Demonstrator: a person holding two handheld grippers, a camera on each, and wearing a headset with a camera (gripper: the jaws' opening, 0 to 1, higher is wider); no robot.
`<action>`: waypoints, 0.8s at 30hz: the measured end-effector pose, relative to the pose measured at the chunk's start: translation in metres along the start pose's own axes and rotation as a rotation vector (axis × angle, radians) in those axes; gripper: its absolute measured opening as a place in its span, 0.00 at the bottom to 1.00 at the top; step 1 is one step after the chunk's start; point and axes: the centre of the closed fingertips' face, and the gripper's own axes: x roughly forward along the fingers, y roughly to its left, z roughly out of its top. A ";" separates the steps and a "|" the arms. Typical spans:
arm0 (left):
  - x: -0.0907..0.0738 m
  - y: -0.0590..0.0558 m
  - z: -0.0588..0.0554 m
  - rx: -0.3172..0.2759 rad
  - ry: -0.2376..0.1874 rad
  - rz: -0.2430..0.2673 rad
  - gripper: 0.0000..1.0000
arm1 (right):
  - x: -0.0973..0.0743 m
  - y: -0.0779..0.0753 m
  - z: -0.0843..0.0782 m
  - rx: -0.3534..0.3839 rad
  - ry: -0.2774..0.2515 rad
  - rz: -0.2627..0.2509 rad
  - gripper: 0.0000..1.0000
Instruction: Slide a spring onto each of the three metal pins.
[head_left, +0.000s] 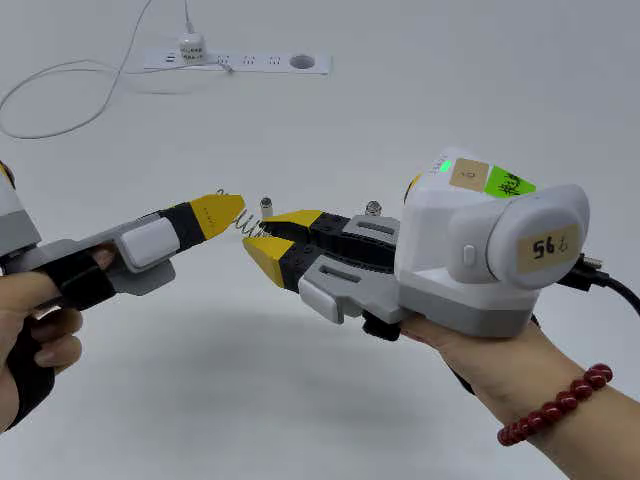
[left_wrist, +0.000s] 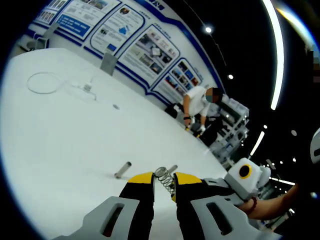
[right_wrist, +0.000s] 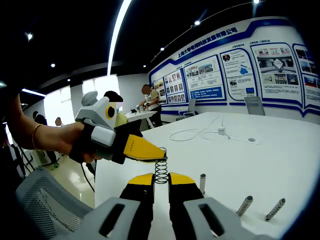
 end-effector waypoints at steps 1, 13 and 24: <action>0.000 0.000 0.000 0.001 0.000 0.001 0.16 | 0.000 0.000 0.000 -0.003 0.000 -0.001 0.11; 0.003 -0.011 0.004 0.139 0.009 -0.003 0.13 | -0.003 -0.002 0.000 -0.043 0.019 -0.014 0.11; 0.003 -0.013 0.007 0.140 0.001 -0.009 0.12 | -0.006 -0.004 0.005 -0.061 0.015 -0.028 0.12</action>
